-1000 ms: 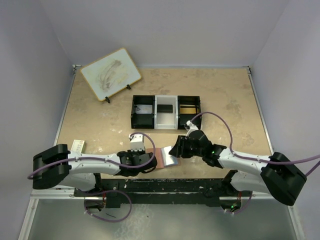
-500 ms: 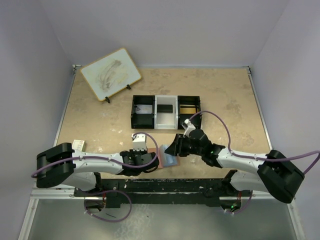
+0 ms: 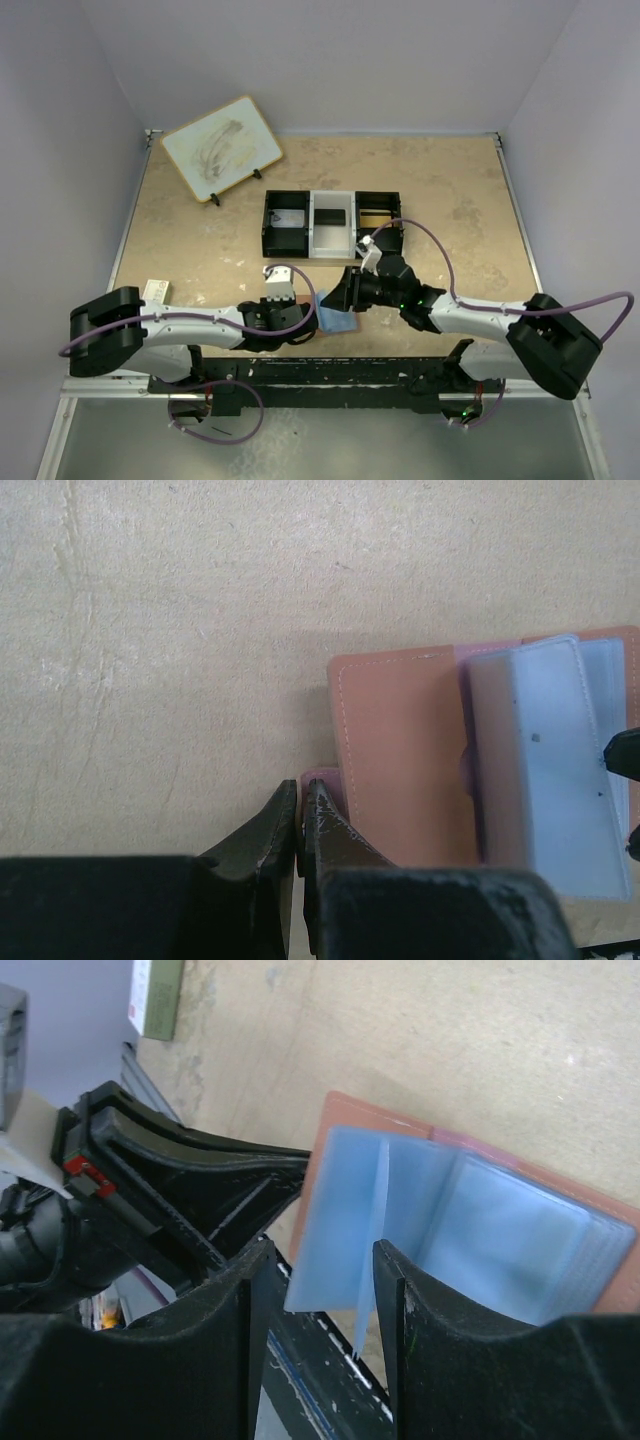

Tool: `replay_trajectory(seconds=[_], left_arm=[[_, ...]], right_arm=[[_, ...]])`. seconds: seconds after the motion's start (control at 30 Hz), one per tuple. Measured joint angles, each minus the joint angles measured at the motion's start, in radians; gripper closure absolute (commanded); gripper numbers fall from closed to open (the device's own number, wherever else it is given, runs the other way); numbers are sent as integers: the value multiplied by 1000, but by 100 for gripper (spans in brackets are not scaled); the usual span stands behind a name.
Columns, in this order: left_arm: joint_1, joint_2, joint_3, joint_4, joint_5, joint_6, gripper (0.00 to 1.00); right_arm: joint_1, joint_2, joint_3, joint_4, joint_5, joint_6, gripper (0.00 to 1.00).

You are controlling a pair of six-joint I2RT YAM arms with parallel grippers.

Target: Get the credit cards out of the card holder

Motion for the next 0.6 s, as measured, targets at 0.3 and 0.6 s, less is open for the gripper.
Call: replay_trajectory(seconds=[0.3, 0.6], left_arm=[[0, -38, -8, 22, -2, -11, 100], [0, -43, -48, 32, -9, -62, 86]], right_arm=[[10, 143, 37, 139, -110, 15, 51], [25, 346, 131, 193, -144, 36, 47]])
